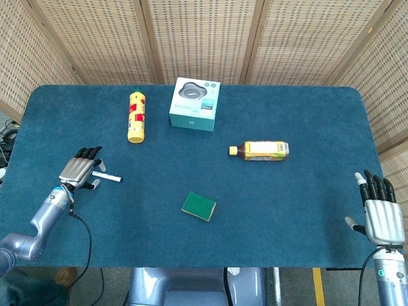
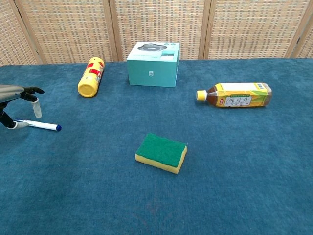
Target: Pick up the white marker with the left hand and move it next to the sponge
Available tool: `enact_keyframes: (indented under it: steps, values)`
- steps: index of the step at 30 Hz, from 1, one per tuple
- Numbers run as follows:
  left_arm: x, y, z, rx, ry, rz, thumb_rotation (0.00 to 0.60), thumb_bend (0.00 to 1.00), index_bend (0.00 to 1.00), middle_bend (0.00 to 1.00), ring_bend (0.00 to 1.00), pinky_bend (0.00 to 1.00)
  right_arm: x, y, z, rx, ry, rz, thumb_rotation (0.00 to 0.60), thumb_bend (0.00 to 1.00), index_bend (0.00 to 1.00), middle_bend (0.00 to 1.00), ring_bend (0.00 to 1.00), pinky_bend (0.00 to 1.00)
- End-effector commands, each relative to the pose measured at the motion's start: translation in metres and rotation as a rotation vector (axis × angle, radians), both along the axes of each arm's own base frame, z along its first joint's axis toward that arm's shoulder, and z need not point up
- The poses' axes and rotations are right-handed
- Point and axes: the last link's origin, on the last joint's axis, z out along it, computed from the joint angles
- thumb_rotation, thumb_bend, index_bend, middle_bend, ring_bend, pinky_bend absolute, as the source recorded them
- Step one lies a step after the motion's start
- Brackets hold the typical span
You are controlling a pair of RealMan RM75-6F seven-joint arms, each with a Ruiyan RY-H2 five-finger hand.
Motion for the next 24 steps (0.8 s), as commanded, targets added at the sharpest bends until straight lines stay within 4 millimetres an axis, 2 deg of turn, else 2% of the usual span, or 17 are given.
enact_keyframes:
  steps: [1,10,24]
  values:
    - [0.001,0.002,-0.002,0.007,0.006,-0.005,0.6,0.36,0.41,0.0,0.0,0.0,0.0,0.001,0.0,0.0,-0.001,0.0,0.6,0.0,0.0,0.0,0.0,0.0]
    - [0.004,0.006,-0.017,0.005,0.009,-0.01,0.6,0.36,0.43,0.0,0.0,0.0,0.0,0.001,0.0,0.0,-0.002,0.003,0.6,0.0,0.0,0.0,0.0,0.0]
    - [0.007,0.012,-0.029,0.008,0.021,-0.017,0.6,0.36,0.47,0.0,0.0,0.0,-0.002,0.0,0.002,-0.001,-0.006,-0.002,0.6,0.0,0.0,0.0,0.0,0.0]
